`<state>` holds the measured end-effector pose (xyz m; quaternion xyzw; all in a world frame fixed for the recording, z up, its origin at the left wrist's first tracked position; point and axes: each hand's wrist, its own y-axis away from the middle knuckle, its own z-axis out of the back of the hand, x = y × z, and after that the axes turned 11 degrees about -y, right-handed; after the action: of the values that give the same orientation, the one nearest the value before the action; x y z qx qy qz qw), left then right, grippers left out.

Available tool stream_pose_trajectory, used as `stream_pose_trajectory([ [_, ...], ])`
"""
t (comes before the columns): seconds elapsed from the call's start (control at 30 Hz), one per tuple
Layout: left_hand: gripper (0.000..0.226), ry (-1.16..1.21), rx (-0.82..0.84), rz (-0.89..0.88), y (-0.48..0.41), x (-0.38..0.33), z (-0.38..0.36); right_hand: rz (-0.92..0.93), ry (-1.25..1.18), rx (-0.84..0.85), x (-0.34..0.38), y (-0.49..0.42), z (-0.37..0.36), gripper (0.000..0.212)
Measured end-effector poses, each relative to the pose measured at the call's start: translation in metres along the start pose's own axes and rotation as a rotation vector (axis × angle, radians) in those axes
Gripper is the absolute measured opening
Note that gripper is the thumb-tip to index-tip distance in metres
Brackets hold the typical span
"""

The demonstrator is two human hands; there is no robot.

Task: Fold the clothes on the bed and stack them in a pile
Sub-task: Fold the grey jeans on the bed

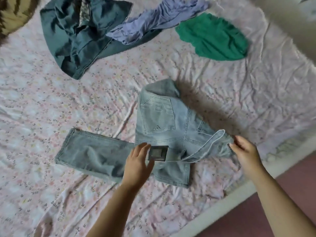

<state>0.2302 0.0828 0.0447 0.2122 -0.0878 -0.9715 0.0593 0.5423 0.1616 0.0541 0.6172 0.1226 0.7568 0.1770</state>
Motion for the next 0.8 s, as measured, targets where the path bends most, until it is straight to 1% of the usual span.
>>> stream_pose_trajectory([
  [0.07, 0.051, -0.05, 0.05, 0.034, -0.001, 0.008, -0.02, -0.054, 0.03, -0.04, -0.018, -0.004, 0.018, 0.028],
  [0.13, 0.05, -0.058, 0.118, 0.099, -0.003, 0.018, -0.037, -0.107, 0.051, -0.061, -0.037, -0.008, 0.022, 0.037],
  [0.17, 0.048, -0.051, 0.144, 0.137, -0.004, 0.023, -0.043, -0.127, 0.049, -0.071, -0.046, -0.01, 0.021, 0.038],
  [0.27, 0.046, -0.037, 0.223, 0.217, -0.013, 0.036, -0.06, -0.152, 0.021, -0.123, -0.068, -0.015, 0.01, 0.027],
  [0.37, 0.044, 0.049, 0.217, 0.329, -0.027, 0.045, -0.073, -0.166, -0.007, -0.194, -0.084, -0.019, 0.005, 0.026],
  [0.5, 0.043, 0.171, 0.258, 0.413, -0.043, 0.052, -0.085, -0.177, -0.031, -0.234, -0.098, -0.021, 0.003, 0.022],
  [0.6, 0.039, 0.283, 0.254, 0.472, -0.053, 0.058, -0.088, -0.17, -0.056, -0.264, -0.099, -0.016, 0.0, 0.034],
  [0.73, 0.028, 0.391, 0.204, 0.541, -0.063, 0.065, -0.073, -0.155, -0.071, -0.253, -0.089, -0.009, 0.002, 0.036],
  [0.8, 0.025, 0.397, 0.181, 0.536, -0.065, 0.066, -0.061, -0.141, -0.073, -0.231, -0.078, -0.005, 0.002, 0.036],
])
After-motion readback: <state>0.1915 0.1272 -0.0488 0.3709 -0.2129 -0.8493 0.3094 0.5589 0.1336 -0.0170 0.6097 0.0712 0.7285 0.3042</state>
